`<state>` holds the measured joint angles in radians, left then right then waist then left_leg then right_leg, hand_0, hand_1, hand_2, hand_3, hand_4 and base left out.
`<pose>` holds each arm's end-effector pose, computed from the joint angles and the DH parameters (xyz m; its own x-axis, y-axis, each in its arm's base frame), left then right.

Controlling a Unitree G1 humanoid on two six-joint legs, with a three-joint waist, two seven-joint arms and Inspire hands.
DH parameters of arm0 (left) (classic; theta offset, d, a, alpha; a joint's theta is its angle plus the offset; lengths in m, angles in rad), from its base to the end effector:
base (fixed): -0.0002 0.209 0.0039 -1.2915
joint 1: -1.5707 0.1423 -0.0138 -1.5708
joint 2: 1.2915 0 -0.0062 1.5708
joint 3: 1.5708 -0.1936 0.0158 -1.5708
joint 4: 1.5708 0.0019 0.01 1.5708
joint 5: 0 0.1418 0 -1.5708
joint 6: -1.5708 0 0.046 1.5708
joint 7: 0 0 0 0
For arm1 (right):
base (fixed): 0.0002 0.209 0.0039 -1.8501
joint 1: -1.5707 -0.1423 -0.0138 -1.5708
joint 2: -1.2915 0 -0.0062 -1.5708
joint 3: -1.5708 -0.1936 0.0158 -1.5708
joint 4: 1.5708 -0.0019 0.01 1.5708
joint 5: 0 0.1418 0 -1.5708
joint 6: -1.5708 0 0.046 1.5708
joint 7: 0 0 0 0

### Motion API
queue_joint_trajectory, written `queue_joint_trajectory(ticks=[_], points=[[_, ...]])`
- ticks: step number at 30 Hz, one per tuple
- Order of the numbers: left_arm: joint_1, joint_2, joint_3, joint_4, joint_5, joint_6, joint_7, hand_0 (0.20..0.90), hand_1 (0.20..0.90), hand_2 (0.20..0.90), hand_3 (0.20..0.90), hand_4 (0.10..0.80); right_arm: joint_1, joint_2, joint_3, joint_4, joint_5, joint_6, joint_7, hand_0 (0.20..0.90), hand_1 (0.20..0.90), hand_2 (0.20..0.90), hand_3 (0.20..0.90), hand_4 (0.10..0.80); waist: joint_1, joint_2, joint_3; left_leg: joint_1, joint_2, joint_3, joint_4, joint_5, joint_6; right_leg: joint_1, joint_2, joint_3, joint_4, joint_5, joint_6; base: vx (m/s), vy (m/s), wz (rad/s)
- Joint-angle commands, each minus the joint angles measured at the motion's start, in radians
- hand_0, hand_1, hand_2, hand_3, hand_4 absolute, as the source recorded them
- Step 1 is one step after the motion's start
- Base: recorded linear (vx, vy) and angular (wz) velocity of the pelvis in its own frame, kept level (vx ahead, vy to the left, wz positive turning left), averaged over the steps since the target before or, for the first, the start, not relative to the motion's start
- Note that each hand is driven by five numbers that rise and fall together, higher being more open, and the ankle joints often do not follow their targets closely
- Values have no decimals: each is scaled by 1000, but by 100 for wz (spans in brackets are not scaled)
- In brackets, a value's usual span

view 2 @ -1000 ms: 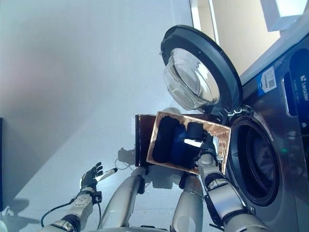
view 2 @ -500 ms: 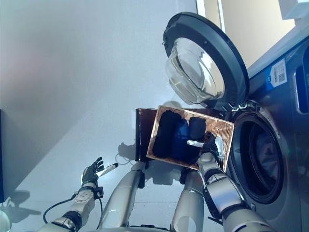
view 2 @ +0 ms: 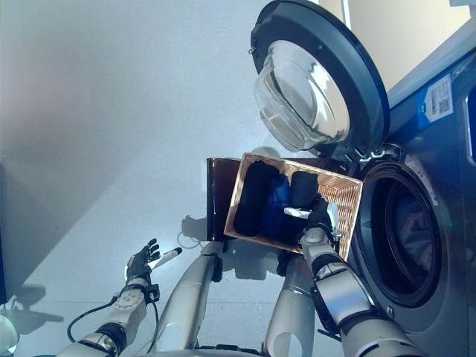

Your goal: Pick up the clothes and place them into the washing machine

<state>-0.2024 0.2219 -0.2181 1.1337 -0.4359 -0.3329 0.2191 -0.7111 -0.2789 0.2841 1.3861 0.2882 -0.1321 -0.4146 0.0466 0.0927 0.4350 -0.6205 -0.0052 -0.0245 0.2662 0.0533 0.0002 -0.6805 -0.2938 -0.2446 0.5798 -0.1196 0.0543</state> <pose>0.1738 0.2056 -0.0916 0.7681 0.3221 -0.5535 -0.3006 0.9445 0.1324 0.2943 -0.2073 -0.0101 0.7934 -0.4784 -0.3764 0.3110 0.8501 -0.4250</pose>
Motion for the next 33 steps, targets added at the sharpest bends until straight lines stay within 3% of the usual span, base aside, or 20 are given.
queue_joint_trajectory(ticks=[1, 7, 8, 9, 10, 11, 31, 32, 33], points=[[41, 88, 2, -32, -33, -31, 35, 900, 900, 900, 900, 800, -62, -34, 20, -21, 22, -36, -19, 900, 900, 900, 900, 800, 30, -1, 7, -22, -20, 46, 221, -172, -9, 48, -13, 132, -177, 161, 50, 0, 0, 0], [49, 89, -5, -58, -41, -34, 33, 900, 900, 900, 900, 800, -86, -42, 28, -30, 22, -38, -18, 900, 900, 900, 900, 800, 33, 6, 14, -45, -24, 47, 226, -169, -5, 23, -16, 136, -162, 160, 49, 9, 2, 2], [54, 91, -4, -64, -46, -37, 32, 900, 900, 900, 900, 800, -88, -44, 31, -29, 21, -37, -20, 900, 900, 900, 900, 800, 39, 11, 13, -37, -19, 40, 239, -207, -12, 26, -8, 141, -139, 123, 58, 75, -20, 1], [53, 92, -5, -71, -46, -37, 31, 900, 900, 900, 900, 800, -93, -45, 30, -27, 19, -36, -21, 645, 645, 645, 645, 618, 39, 12, 14, -40, -18, 40, 240, -207, -12, 21, -8, 143, -136, 120, 57, 74, -15, 4], [55, 93, -4, -70, -47, -37, 32, 900, 900, 900, 900, 800, -96, -46, 28, -25, 21, -36, -24, 518, 518, 518, 518, 527, 40, 13, 13, -45, -19, 40, 244, -207, -11, 17, -7, 145, -132, 119, 56, -23, -4, 7], [57, 95, -4, -75, -48, -38, 33, 900, 900, 900, 900, 800, -99, -45, 31, -25, 19, -36, -26, 214, 214, 214, 214, 310, 41, 13, 13, -52, -20, 41, 249, -209, -11, 11, -6, 147, -127, 118, 54, -14, -1, 8], [66, 108, -3, -89, -33, -40, 37, 900, 900, 900, 900, 800, -88, -51, 0, -3, 28, -34, -35, 200, 200, 200, 200, 300, 42, 16, 6, -56, -20, 42, 247, -205, -9, 4, -6, 154, -125, 121, 54, -8, -1, 0], [65, 108, -2, -87, -33, -41, 36, 900, 900, 900, 900, 800, -86, -53, -3, -3, 29, -35, -34, 200, 200, 200, 200, 300, 36, 12, 9, -63, -26, 50, 228, -164, -3, 3, -14, 145, -149, 159, 46, 0, 0, 0], [67, 108, -2, -86, -33, -40, 36, 900, 900, 900, 900, 800, -84, -52, -2, -2, 29, -34, -34, 200, 200, 200, 200, 300, 40, 14, 5, -51, -21, 42, 240, -202, -10, 9, -7, 153, -131, 124, 56, -85, 8, 2]])
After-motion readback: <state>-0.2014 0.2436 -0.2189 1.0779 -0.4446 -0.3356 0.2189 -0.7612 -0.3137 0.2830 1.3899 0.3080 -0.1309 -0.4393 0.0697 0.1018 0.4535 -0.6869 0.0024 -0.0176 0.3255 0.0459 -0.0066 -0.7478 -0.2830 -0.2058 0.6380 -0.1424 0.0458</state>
